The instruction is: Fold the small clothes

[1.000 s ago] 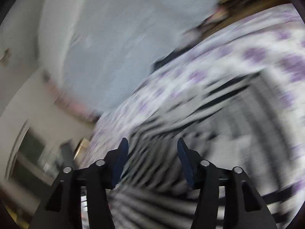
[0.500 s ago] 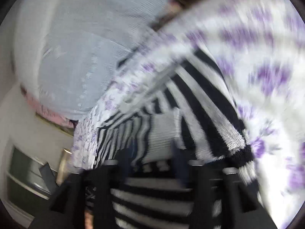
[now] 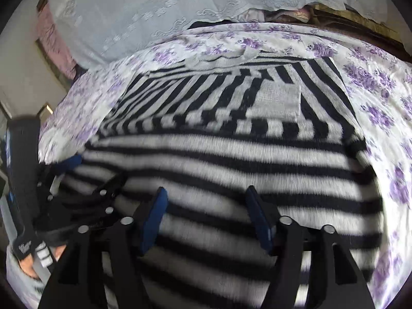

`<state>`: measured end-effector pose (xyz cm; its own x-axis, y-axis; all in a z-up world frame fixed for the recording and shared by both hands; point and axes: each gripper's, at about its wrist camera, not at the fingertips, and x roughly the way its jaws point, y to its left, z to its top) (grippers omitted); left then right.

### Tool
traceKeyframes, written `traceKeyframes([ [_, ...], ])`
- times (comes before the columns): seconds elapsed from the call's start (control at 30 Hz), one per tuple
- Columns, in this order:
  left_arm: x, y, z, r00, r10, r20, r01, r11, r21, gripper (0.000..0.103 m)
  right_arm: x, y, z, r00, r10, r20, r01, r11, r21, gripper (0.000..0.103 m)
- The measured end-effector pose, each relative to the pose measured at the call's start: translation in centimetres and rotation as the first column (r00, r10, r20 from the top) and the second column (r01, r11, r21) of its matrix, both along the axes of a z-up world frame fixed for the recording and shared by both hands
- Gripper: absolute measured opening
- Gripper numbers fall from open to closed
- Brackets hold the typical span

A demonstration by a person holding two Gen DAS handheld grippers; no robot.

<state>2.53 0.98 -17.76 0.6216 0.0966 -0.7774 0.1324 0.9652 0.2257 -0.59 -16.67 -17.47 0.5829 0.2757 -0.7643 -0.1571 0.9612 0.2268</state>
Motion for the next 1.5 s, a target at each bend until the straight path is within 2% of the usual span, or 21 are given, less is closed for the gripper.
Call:
traceKeyframes([
  [0.2,-3.7,0.6,-0.1,1.000,-0.017,0.002,0.017,1.000,-0.001,0.099,-5.9,-0.1,-0.1,0.999,0.040,0.033,-0.036,0.993,-0.114,0.072],
  [0.4,-6.4,1.8,-0.2,1.000,-0.029,-0.005,0.028,0.999,-0.035,0.099,-10.5,-2.3,-0.2,0.998,0.050,0.045,-0.046,0.996,-0.083,0.073],
  [0.47,-7.0,1.9,-0.2,1.000,-0.029,-0.003,0.029,0.999,-0.033,0.099,-11.5,-2.6,-0.4,0.998,0.052,0.035,-0.048,0.994,-0.097,0.075],
  [0.6,-8.4,2.0,0.5,0.999,-0.037,0.017,0.037,0.999,-0.016,0.099,-13.4,-3.8,0.9,0.997,0.032,0.070,-0.027,0.998,-0.063,0.074],
  [0.73,-9.0,1.0,1.5,0.997,-0.060,0.048,0.058,0.997,0.048,0.099,-12.7,-3.6,3.5,0.990,0.032,0.137,-0.027,0.999,-0.035,0.074],
  [0.83,-9.1,0.3,2.5,0.994,-0.079,0.077,0.075,0.996,0.052,0.099,-11.1,-2.1,4.3,0.985,0.066,0.158,-0.061,0.997,-0.038,0.074],
  [0.93,-8.9,-0.3,2.8,0.992,-0.091,0.084,0.088,0.995,0.042,0.099,-9.7,-0.6,3.3,0.988,0.090,0.126,-0.085,0.995,-0.048,0.074],
  [1.1,-8.2,-0.3,1.2,0.996,-0.080,0.044,0.078,0.995,0.060,0.099,-9.3,-1.0,0.2,0.996,0.074,0.040,-0.071,0.995,-0.067,0.074],
  [1.23,-7.6,0.7,0.2,0.998,-0.064,0.002,0.064,0.998,0.012,0.099,-10.4,-2.3,0.0,0.996,0.077,0.048,-0.076,0.997,-0.028,0.074],
  [1.33,-7.8,1.3,0.0,0.998,-0.056,-0.009,0.056,0.998,-0.010,0.099,-11.3,-2.9,-0.1,0.997,0.061,0.043,-0.060,0.997,-0.040,0.074],
  [1.5,-8.4,1.5,-0.1,0.999,-0.053,-0.005,0.053,0.999,-0.004,0.099,-12.7,-4.8,-0.2,0.998,0.040,0.045,-0.041,0.999,0.006,0.074],
])
